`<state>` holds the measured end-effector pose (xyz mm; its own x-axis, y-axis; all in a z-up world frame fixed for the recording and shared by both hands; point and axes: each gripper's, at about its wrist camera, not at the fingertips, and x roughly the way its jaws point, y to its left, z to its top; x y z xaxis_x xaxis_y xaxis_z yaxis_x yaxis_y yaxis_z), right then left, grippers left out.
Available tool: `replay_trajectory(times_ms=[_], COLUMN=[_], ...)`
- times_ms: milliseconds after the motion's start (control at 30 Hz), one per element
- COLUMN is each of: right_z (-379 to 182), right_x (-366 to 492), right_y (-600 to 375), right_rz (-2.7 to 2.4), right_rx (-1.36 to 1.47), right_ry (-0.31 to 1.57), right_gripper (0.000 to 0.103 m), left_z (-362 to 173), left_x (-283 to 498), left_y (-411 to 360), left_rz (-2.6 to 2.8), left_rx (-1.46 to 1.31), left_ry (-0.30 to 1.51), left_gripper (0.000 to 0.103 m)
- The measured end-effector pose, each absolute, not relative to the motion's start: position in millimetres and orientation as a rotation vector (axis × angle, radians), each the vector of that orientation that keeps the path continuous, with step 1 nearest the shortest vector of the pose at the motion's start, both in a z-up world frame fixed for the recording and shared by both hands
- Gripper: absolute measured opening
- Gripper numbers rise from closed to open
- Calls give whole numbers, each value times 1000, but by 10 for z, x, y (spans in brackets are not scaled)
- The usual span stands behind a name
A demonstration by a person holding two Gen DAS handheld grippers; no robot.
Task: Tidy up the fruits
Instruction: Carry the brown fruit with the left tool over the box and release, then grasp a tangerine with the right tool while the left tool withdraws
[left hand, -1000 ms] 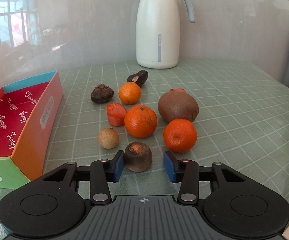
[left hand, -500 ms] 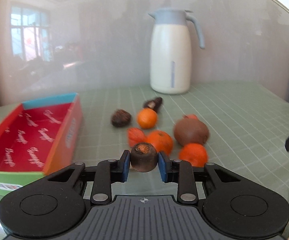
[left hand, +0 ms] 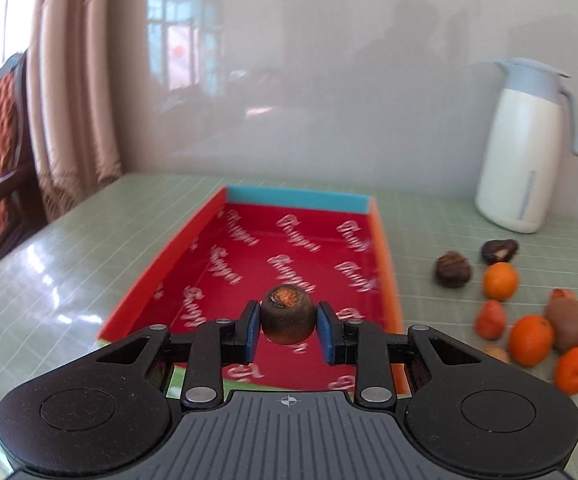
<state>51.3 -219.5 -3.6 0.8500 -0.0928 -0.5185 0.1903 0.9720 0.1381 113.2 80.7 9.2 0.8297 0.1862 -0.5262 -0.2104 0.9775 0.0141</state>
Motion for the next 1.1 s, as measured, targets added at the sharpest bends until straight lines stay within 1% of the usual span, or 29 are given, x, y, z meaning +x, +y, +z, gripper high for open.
replay_trajectory(times_ms=[333, 667, 767, 833, 867, 900, 1033, 1100], right_z=[-61, -82, -86, -87, -87, -89, -99, -101], right_x=[659, 704, 708, 704, 702, 699, 702, 704], right_y=[-1869, -1801, -1794, -1799, -1804, -1808, -1820, -1816], right_rz=[-85, -60, -56, -58, -58, -60, -62, -63], right_rx=[149, 161, 156, 153, 154, 153, 152, 144], right_ry=[561, 566, 568, 567, 566, 565, 567, 569], right_gripper=[103, 103, 103, 103, 103, 103, 103, 103], left_z=[-25, -38, -26, -11, -1, 5, 45, 96], left_x=[1288, 1374, 1365, 1346, 1333, 1324, 1258, 1191], left_y=[1080, 1143, 1148, 1142, 1139, 1134, 1088, 1084], left_rz=[318, 385, 400, 413, 408, 404, 402, 390], left_rx=[-60, -41, -44, -42, -45, -51, -50, -60], left_ry=[605, 620, 617, 608, 600, 598, 567, 535], left_gripper=[30, 31, 32, 46, 58, 63, 70, 77])
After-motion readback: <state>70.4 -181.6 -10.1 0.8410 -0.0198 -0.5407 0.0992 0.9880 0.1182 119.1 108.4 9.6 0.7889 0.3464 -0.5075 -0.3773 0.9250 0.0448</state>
